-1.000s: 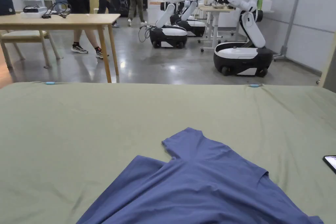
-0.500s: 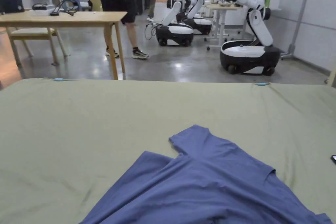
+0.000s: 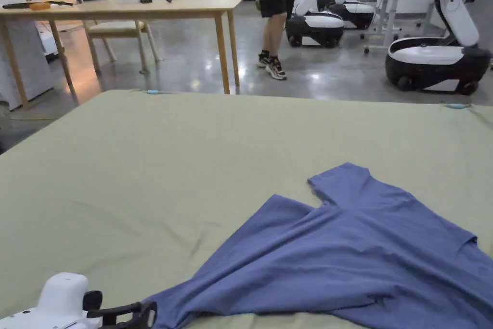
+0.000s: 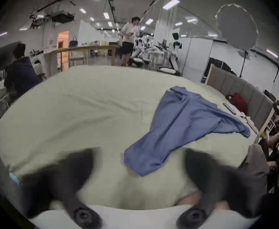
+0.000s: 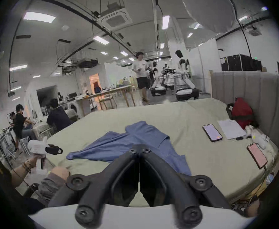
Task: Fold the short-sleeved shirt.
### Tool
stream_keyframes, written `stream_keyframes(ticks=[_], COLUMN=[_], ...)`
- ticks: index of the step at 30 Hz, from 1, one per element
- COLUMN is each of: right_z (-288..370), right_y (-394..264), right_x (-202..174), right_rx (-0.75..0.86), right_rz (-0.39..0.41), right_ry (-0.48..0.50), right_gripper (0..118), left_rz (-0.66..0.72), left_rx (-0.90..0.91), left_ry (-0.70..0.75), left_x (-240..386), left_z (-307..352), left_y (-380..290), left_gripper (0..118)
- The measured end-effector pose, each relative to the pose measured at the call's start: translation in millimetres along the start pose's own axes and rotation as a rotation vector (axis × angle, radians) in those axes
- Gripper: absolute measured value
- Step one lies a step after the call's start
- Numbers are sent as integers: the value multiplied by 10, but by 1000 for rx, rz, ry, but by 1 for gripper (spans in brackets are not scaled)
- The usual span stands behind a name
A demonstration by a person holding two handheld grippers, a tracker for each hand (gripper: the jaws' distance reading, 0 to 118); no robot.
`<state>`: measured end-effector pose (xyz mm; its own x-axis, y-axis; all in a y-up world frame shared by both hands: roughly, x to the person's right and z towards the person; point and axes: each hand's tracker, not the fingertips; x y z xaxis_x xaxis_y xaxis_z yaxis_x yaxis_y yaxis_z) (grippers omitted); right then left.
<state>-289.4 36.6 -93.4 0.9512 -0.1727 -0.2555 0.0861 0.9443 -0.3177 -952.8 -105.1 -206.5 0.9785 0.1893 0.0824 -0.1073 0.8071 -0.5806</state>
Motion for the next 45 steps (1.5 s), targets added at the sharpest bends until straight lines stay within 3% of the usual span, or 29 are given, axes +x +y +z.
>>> stream_keyframes(ticks=[2,6,10,11,12,13,17,22,27,31,32,33,34,35,36,41,45], right_z=[-59,-87,-142,-157,-175,-194,-312,-743,-2037,-3452,-3764,-4077,-4342,-4600,-4879,-5639,-5906], right_y=[-3,-68,-100,-104,-110,-117,-119,130,641,830,843,853,842,801,728,404,255], right_x=[-116,-50,-28,-21,-11,-1,-10,-37,-24,296,371,458,505,542,598,673,698], right_rx=[-21,-56,-89,-95,-99,-107,-147,-163,-198,-376,-398,-447,-483,-529,-589,-682,-741], right_rz=[16,-15,-20,-22,-26,-31,-23,48,159,190,189,183,187,174,182,287,291], right_ry=[-6,2,-28,-34,-34,-31,-23,7,57,38,20,30,39,32,3,-71,-72], right_gripper=[1,1,1,1,1,1,1,1,1,1,7,31,84,111,118,110,110], left_rz=[16,-15,-74,-94,-116,-121,-113,-98,-159,-138,-132,-155,-154,-157,-161,-139,-139], left_rx=[-49,-83,-97,-100,-126,-120,-112,-101,-104,-105,-106,-103,-104,-108,-112,-125,-138], left_ry=[-70,-49,-10,-2,-20,-15,-47,-47,-23,-20,-24,-7,-9,-4,3,12,16], left_x=[-125,22,61,111,124,125,196,178,262,268,265,262,268,292,315,266,340], left_z=[-199,-396,-595,-584,-615,-599,-546,-555,-586,-561,-551,-538,-541,-540,-552,-561,-592], left_y=[3,54,-123,-163,-194,-242,-269,-262,-294,-256,-247,-238,-239,-235,-227,-239,-244], left_gripper=[115,114,98,73,28,4,1,1,1,1,1,1,1,1,1,1,1])
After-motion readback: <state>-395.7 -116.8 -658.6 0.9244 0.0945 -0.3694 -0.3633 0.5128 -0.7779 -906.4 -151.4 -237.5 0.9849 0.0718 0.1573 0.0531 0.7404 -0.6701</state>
